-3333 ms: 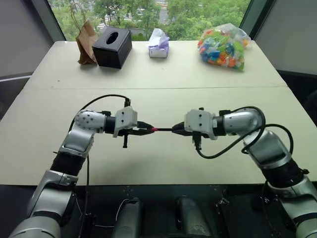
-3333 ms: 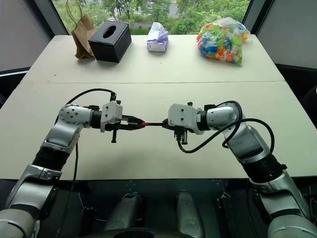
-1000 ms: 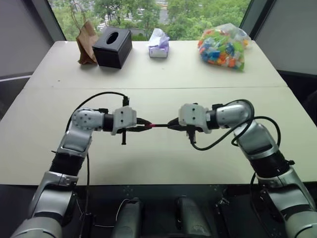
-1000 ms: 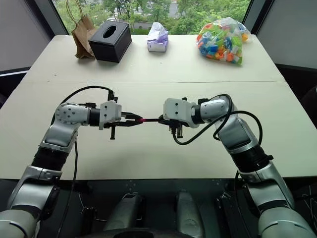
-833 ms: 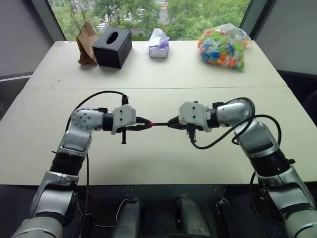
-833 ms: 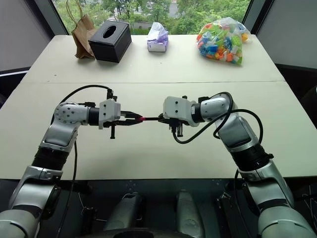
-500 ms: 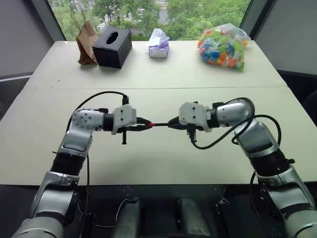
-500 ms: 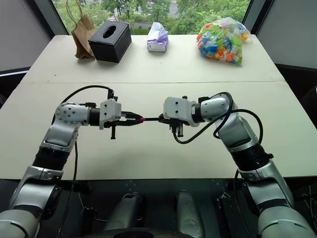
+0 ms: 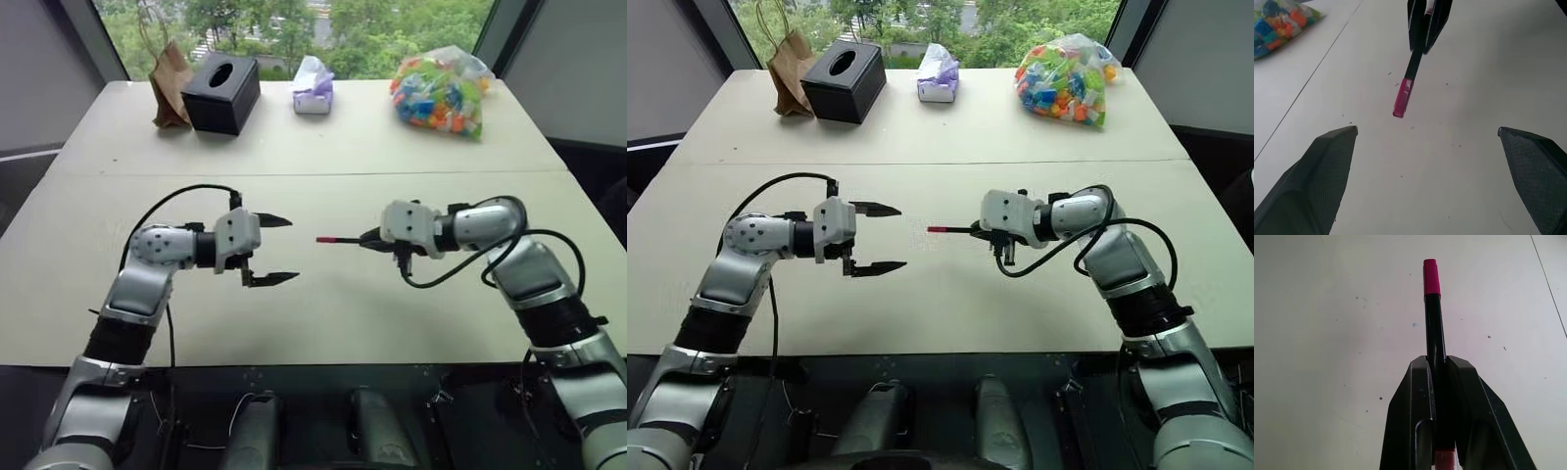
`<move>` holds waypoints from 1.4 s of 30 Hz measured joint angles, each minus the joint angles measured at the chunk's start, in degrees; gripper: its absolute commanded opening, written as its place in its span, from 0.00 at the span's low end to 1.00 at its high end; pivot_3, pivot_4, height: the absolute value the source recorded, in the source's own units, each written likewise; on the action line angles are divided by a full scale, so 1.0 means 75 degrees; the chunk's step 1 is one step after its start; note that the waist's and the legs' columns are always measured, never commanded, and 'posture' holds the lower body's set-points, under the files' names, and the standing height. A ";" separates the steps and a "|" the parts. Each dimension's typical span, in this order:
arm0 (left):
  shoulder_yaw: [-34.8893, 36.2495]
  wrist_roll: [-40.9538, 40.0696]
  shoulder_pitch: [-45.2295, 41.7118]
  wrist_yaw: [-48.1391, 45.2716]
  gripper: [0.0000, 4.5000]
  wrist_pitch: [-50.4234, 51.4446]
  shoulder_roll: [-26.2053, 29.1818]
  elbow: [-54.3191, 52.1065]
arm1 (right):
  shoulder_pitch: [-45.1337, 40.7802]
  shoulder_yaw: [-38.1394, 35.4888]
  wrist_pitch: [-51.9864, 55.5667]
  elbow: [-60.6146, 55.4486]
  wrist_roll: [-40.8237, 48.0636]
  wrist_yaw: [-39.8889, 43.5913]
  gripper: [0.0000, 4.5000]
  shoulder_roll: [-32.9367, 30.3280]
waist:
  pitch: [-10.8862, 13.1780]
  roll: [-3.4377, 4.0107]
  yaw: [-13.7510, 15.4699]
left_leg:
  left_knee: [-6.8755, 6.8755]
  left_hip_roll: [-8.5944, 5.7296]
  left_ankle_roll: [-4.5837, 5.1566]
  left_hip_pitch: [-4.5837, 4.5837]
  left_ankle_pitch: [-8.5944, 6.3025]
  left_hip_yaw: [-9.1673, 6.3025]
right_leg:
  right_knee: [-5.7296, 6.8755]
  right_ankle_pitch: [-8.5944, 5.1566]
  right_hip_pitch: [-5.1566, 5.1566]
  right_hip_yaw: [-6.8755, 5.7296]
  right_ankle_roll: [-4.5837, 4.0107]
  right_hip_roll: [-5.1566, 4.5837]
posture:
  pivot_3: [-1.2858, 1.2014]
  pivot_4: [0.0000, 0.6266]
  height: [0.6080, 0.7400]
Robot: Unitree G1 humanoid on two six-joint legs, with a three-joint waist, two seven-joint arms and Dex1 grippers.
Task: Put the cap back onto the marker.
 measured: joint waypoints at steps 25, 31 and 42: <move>-0.0115 -0.0689 -0.0814 0.1938 1.00 0.2172 -0.1393 -0.0047 | 0.3564 -0.4774 0.4556 -0.2540 0.0041 -0.5545 0.00 0.1380 | -0.0005 0.0003 -0.0008 | 0.0001 -0.0005 0.0000 0.0011 0.0000 0.0005 | 0.0001 0.0000 0.0014 0.0003 0.0000 0.0004 | 0.52 0.24 1.00; -0.0110 -0.0734 -0.0929 0.1970 1.00 0.2236 -0.1521 0.0210 | 0.3410 -0.4786 0.4163 -0.1508 0.0333 -0.5744 0.00 0.1400 | -0.0005 0.0005 -0.0010 | 0.0001 -0.0005 0.0000 0.0011 0.0000 0.0008 | 0.0001 0.0000 0.0015 0.0004 0.0000 0.0004 | 0.52 0.24 1.00; -0.0117 -0.0829 -0.0808 0.1755 1.00 0.2520 -0.1327 -0.0091 | 0.2845 -0.4388 0.3065 0.0428 0.0568 -0.5819 0.00 0.1351 | -0.0005 0.0006 -0.0005 | 0.0001 -0.0005 0.0000 0.0010 0.0000 0.0008 | 0.0001 0.0000 0.0018 0.0004 0.0000 0.0004 | 0.52 0.24 1.00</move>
